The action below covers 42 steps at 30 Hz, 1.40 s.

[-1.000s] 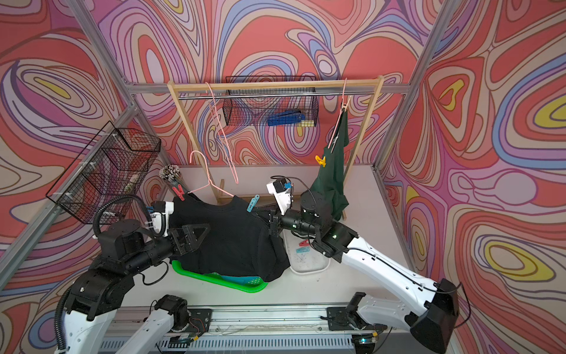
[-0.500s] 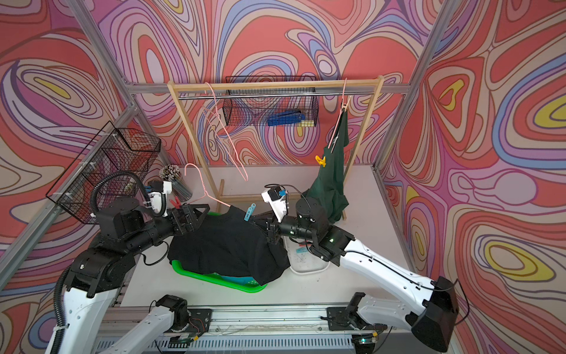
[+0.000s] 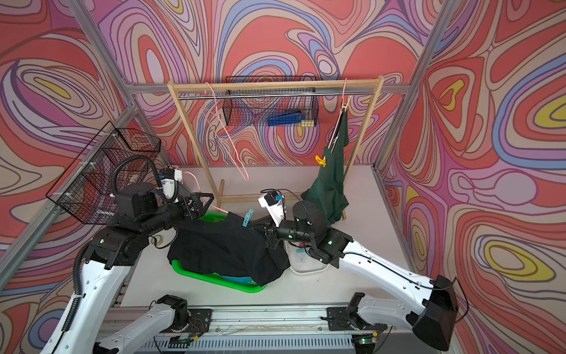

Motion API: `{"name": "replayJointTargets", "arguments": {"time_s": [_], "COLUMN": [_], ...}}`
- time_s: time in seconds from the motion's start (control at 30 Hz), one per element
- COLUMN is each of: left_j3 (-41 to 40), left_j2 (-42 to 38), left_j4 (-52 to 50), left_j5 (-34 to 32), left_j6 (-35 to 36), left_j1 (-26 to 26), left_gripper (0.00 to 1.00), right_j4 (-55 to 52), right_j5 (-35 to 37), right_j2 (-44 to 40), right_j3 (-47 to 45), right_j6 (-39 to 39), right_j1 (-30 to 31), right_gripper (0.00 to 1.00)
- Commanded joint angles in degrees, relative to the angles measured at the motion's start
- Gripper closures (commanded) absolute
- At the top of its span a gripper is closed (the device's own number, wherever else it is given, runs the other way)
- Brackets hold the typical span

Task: Remove the clothespins securing t-shirts to the hanger
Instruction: Pick up the hanger from the clothes rail.

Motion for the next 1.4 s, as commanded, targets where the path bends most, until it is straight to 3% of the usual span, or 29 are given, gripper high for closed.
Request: {"name": "replayJointTargets", "arguments": {"time_s": [0.0, 0.13, 0.23, 0.33, 0.6, 0.8, 0.93, 1.2, 1.37], "left_j3": [2.07, 2.99, 2.76, 1.65, -2.92, -6.59, -8.37, -12.13, -14.28], "left_j2": [0.52, 1.58, 2.21, 2.16, 0.72, -0.44, -1.21, -3.62, -5.06], "left_j4": [2.27, 3.07, 4.27, 5.54, 9.83, 10.91, 11.51, 13.43, 14.06], "left_j5": [-2.20, -2.20, -1.32, -1.61, -0.95, -0.83, 0.08, 4.77, 6.21], "left_j6": [2.87, 4.05, 4.26, 4.56, 8.22, 10.18, 12.02, 15.98, 17.64], "left_j1": [0.36, 0.33, 0.34, 0.34, 0.34, 0.34, 0.40, 0.38, 0.33], "left_gripper": [0.33, 0.54, 0.81, 1.00, 1.00, 1.00, 1.00, 1.00, 1.00], "right_j4": [0.80, -0.09, -0.19, -0.35, -2.71, -7.33, -11.64, -20.90, -27.82], "right_j5": [0.03, 0.06, 0.13, 0.28, 0.32, 1.71, 3.14, 7.83, 6.27], "right_j2": [0.34, 1.07, 1.61, 2.01, 3.10, 3.03, 2.29, 2.76, 6.51], "right_j3": [-0.07, 0.65, 1.08, 1.36, 2.68, 4.23, 5.99, 12.33, 18.57], "right_j6": [-0.77, -1.04, -1.00, -0.84, 0.09, 0.63, 0.39, -2.64, -4.89], "right_j1": [0.40, 0.41, 0.49, 0.50, 0.49, 0.49, 0.45, 0.43, 0.49], "right_gripper": [1.00, 1.00, 1.00, 1.00, 0.98, 0.67, 0.54, 0.42, 0.38]}}
